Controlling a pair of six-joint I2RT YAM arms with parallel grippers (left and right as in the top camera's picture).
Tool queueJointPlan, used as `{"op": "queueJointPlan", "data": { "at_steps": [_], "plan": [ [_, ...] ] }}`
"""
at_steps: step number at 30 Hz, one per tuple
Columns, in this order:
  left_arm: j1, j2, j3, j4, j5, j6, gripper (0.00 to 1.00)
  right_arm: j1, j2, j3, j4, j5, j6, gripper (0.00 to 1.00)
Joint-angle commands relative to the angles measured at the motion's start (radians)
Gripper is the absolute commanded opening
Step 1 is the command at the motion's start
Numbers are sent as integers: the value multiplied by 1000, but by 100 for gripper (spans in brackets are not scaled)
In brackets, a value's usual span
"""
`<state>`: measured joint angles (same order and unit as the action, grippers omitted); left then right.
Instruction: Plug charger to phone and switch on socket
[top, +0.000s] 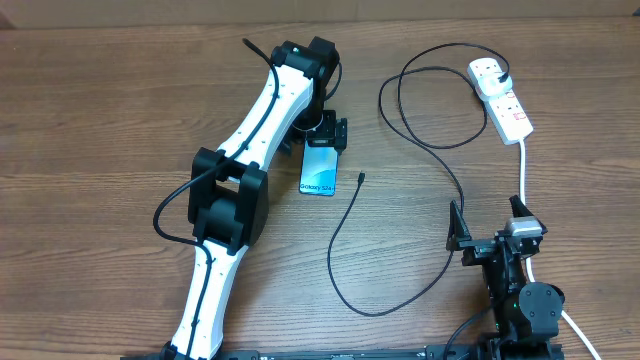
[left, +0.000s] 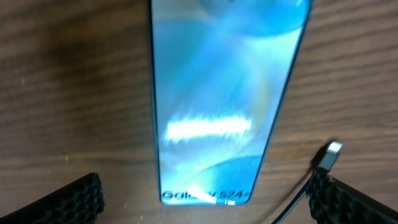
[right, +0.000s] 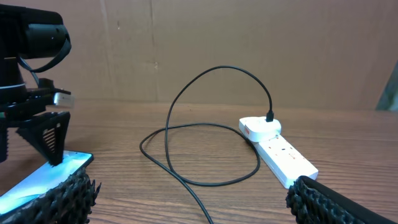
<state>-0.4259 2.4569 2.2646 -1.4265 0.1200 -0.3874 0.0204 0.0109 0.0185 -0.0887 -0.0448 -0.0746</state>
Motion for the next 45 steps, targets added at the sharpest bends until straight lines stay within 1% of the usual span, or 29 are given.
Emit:
{"op": "queueJointPlan", "data": {
  "at_steps": [1,5,13,21,26,35,45],
  "plan": [
    [-16,12,19,26,-24,-23,100,2,-8,-11,7,-1,-2,100],
    [-41,12,4,39,-121,-63,100,2,-8,-11,7,-1,-2,100],
    [-79,17,-63,95,-162,-63,100,2,-8,-11,7,-1,-2,100],
    [-58,17,-131,131,-161,-66,100,2,-8,-11,7,-1,-2,100],
    [-48,17,-132,138,-160,-90,100,2,-8,-11,7,-1,-2,100],
    [-48,23,-138,173,-97,-93,100,2,-8,-11,7,-1,-2,100],
    [-49,24,-171,206,-109,-88,100,2,-8,-11,7,-1,-2,100]
  ]
}}
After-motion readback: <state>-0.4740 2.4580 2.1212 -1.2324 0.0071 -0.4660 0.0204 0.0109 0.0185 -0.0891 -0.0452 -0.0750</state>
